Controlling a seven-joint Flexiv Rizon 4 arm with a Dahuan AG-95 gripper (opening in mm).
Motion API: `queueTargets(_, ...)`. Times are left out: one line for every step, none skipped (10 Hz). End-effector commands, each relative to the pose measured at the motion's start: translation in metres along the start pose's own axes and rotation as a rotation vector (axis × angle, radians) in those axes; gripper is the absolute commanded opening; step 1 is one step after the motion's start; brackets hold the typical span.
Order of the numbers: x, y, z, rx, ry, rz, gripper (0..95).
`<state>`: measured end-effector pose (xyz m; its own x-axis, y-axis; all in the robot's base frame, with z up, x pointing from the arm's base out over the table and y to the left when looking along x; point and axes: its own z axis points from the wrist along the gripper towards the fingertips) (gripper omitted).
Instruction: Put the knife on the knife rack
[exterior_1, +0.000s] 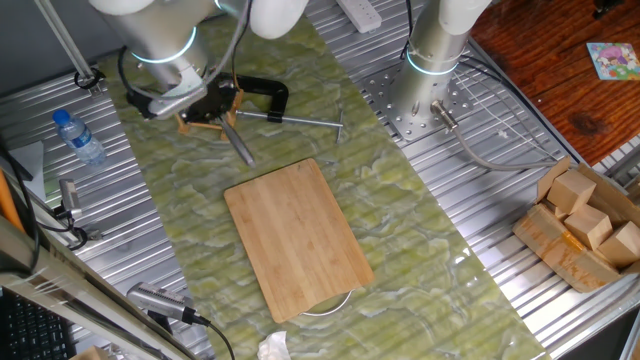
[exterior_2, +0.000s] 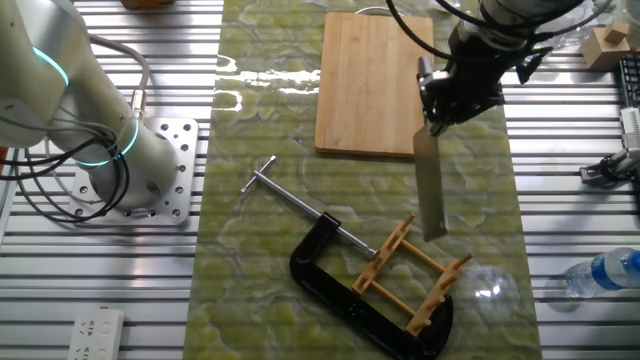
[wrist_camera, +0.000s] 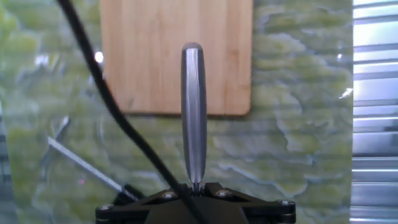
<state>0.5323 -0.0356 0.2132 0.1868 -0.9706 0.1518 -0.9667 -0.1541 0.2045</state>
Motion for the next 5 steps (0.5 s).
queueTargets(0.026, 0.01, 0.001, 0.022, 0.037, -0.162, 0.0)
queueTargets(0.031, 0.011, 0.002, 0.028, 0.04, -0.174, 0.0)
queueTargets(0.034, 0.012, 0.003, 0.034, 0.042, -0.187, 0.0)
queueTargets(0.039, 0.012, 0.005, 0.039, 0.045, -0.207, 0.0)
queueTargets(0.045, 0.013, 0.007, 0.041, 0.046, -0.229, 0.0)
